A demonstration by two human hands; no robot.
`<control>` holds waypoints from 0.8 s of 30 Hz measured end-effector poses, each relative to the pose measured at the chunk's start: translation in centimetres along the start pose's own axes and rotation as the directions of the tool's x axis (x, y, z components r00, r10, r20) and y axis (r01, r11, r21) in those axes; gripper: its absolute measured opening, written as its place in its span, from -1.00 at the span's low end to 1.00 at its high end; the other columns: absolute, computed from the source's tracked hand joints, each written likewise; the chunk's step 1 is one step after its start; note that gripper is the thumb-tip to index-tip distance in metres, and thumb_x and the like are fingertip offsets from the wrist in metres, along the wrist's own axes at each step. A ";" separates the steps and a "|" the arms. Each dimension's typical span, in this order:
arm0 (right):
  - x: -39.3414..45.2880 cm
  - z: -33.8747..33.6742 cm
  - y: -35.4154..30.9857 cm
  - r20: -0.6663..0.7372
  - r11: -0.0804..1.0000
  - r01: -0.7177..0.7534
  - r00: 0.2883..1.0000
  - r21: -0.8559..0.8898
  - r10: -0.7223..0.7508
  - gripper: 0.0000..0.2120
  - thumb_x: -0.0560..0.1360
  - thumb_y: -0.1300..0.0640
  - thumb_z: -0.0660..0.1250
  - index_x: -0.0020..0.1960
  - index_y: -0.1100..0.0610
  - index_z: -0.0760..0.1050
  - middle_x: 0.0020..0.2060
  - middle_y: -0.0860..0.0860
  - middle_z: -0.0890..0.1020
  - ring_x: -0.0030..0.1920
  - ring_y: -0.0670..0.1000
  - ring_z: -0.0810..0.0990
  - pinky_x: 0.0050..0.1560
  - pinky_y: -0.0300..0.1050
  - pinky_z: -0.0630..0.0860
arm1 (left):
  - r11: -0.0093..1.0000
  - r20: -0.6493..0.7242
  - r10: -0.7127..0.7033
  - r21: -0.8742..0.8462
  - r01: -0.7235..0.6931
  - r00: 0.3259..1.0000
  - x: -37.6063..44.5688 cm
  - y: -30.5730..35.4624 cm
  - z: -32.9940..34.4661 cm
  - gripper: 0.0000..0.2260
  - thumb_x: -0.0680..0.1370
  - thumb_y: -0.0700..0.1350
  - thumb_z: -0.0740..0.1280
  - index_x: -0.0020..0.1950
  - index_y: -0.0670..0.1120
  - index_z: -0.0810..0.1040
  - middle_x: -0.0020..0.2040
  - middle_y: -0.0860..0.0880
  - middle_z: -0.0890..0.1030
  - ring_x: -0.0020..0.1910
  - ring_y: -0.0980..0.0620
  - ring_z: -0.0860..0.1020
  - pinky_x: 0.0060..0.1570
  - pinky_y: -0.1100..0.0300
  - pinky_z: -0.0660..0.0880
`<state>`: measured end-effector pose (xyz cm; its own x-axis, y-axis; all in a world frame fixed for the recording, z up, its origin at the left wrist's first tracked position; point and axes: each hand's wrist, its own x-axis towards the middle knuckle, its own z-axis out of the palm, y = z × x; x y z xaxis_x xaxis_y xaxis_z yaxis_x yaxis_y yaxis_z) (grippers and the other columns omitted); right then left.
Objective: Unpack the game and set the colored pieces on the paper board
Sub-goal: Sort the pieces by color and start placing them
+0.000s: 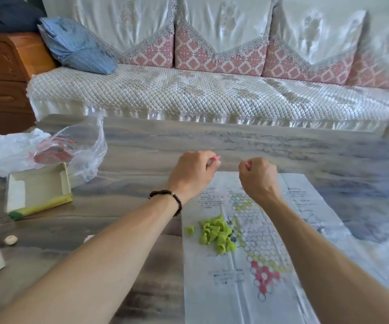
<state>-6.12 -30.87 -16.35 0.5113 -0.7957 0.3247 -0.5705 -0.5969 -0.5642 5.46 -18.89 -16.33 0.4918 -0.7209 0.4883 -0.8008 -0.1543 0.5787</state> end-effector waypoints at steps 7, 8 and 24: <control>2.3 -3.3 10.1 0.013 0.983 -0.079 0.997 -0.167 0.082 -0.61 0.53 0.14 0.14 -0.44 0.21 0.25 -0.53 0.12 0.38 -0.50 0.12 0.33 -0.47 -0.10 0.32 | 0.987 0.131 -0.070 -0.132 0.087 0.989 3.3 5.7 11.5 -0.76 0.59 -0.07 0.29 -0.10 -0.20 0.66 -0.29 -0.10 0.66 -0.25 -0.04 0.61 -0.15 0.07 0.53; 2.4 -3.3 11.0 0.014 0.979 -0.081 0.996 -0.187 0.085 -0.60 0.54 0.12 0.15 -0.45 0.20 0.25 -0.52 0.12 0.39 -0.49 0.13 0.35 -0.44 -0.08 0.37 | 0.982 0.138 -0.099 -0.149 0.120 0.986 3.4 6.0 12.8 -0.76 0.59 -0.07 0.28 -0.11 -0.19 0.65 -0.28 -0.08 0.67 -0.24 -0.02 0.61 -0.16 0.10 0.53; 2.0 -5.8 13.4 0.274 0.995 -0.102 0.956 -0.020 0.104 -0.67 0.54 0.06 0.19 -0.28 0.25 0.49 -0.37 0.02 0.61 -0.31 -0.09 0.61 -0.31 -0.21 0.54 | 0.997 0.298 -0.057 -0.030 0.070 0.953 1.1 7.4 15.7 -0.69 0.55 0.06 0.27 0.18 -0.07 0.61 0.04 -0.02 0.63 0.07 0.02 0.54 0.09 0.04 0.52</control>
<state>-16.47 -41.09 -18.83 0.6058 -0.7944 0.0442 -0.6326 -0.5145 -0.5789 -5.25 -31.41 -21.76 0.4125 -0.8796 0.2371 -0.7539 -0.1835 0.6309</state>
